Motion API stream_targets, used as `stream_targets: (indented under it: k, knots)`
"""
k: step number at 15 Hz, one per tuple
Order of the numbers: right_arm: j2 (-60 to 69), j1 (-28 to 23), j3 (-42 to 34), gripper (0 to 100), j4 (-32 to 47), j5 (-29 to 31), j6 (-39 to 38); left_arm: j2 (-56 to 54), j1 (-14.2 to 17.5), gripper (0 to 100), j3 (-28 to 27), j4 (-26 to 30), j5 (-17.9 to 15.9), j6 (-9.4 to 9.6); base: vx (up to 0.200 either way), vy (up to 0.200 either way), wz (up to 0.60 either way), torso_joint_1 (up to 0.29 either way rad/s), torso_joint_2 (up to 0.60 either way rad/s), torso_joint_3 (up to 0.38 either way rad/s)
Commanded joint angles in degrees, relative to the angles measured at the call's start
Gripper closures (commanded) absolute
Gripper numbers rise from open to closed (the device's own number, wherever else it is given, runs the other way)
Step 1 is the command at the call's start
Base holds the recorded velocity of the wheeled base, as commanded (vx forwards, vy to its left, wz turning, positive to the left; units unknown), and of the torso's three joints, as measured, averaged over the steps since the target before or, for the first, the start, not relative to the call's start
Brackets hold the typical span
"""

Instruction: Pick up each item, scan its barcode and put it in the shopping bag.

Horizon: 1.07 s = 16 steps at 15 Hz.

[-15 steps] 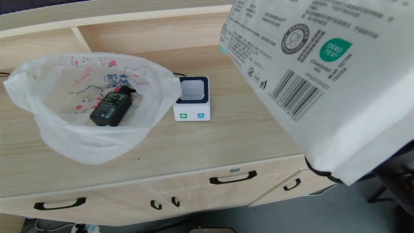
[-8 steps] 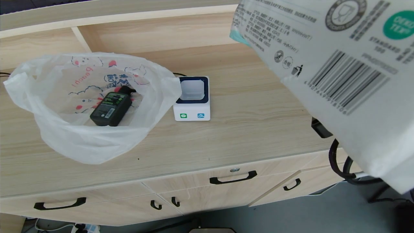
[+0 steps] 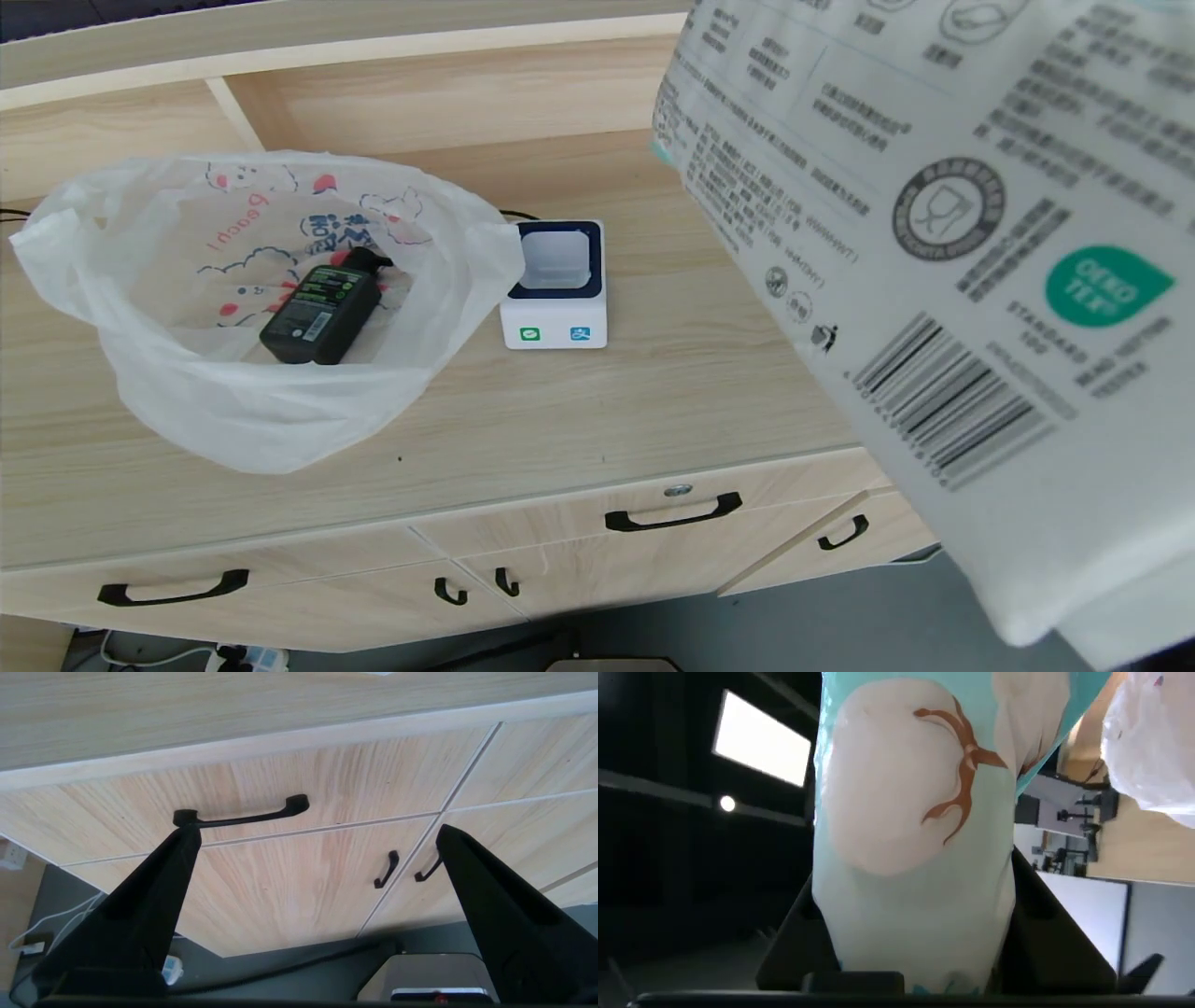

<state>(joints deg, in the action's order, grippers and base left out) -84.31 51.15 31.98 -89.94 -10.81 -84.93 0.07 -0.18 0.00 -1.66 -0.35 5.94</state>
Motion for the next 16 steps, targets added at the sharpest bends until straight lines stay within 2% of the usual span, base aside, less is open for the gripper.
stream_targets:
  k: [1,2,3,4,5,6,9,10,11,16]
  knots:
    - [3.4,-3.4,-12.6,100,2.0,-12.8,23.6,0.0,0.0,0,0.0,0.0,0.0,-0.05,0.0,0.0,0.0,0.0,0.0,0.0]
    - [3.6,-8.9,-17.9,100,6.6,-17.3,41.6,0.0,0.0,0,0.0,0.0,0.0,-0.05,0.0,0.0,0.0,0.0,0.0,0.0]
    - [3.2,-14.9,-21.4,100,11.5,-19.3,60.3,0.0,0.0,0,0.0,0.0,0.0,-0.05,0.0,0.0,0.0,0.0,0.0,0.0]
    - [3.0,-18.6,-22.2,100,13.7,-20.3,70.8,0.0,0.0,0,0.0,0.0,0.0,-0.14,0.0,0.0,0.0,0.0,0.0,0.0]
    - [3.2,-19.4,-20.9,100,13.8,-20.3,74.6,0.0,0.0,0,0.0,0.0,0.0,-0.14,0.0,0.0,0.0,0.0,0.0,0.0]
    - [3.2,-19.5,-17.8,100,14.0,-17.8,77.6,0.0,0.0,0,0.0,0.0,0.0,-0.14,0.0,0.0,0.0,0.0,0.0,0.0]
    - [0.6,-18.5,-4.3,100,14.5,-4.0,82.8,0.0,0.0,0,0.0,0.0,0.0,-0.05,0.0,0.0,0.0,0.0,0.0,0.0]
    - [0.1,-18.1,-1.9,100,15.8,-1.8,84.4,0.0,0.0,0,0.0,0.0,0.0,-0.05,0.0,0.0,0.0,0.0,0.0,0.0]
    - [-0.1,-17.9,-1.0,100,17.4,-1.3,86.2,0.0,0.0,0,0.0,0.0,0.0,-0.14,0.0,0.0,0.0,0.0,0.0,0.0]
    - [0.9,-16.6,1.4,100,22.6,-0.9,88.3,0.0,0.0,0,0.0,0.3,0.1,-1.1,0.0,0.0,0.6,0.0,0.01,0.004]
